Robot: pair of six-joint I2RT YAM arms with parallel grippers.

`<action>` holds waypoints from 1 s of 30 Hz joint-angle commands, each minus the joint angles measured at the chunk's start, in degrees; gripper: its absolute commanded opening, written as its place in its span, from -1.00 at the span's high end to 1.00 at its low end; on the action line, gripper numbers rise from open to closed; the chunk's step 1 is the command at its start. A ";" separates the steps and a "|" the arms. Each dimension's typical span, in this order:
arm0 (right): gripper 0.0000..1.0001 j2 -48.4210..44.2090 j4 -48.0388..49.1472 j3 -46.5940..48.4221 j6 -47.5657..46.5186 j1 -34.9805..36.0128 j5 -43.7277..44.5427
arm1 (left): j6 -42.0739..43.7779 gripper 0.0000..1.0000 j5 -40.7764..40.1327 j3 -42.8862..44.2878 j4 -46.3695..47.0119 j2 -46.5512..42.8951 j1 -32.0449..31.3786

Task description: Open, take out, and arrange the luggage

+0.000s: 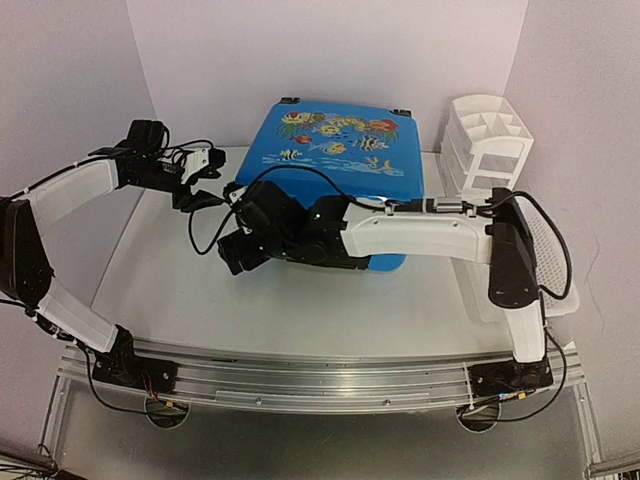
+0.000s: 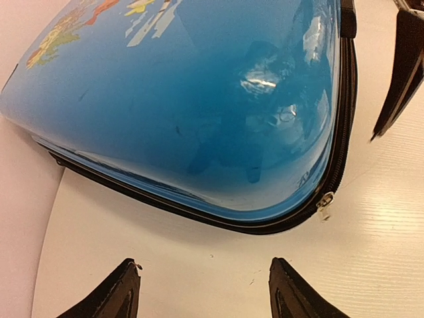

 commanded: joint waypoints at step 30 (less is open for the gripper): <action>-0.74 0.12 -53.53 20.39 41.26 -6.43 18.78 | -1.82 -0.32 1.40 -3.55 9.00 -1.97 -2.94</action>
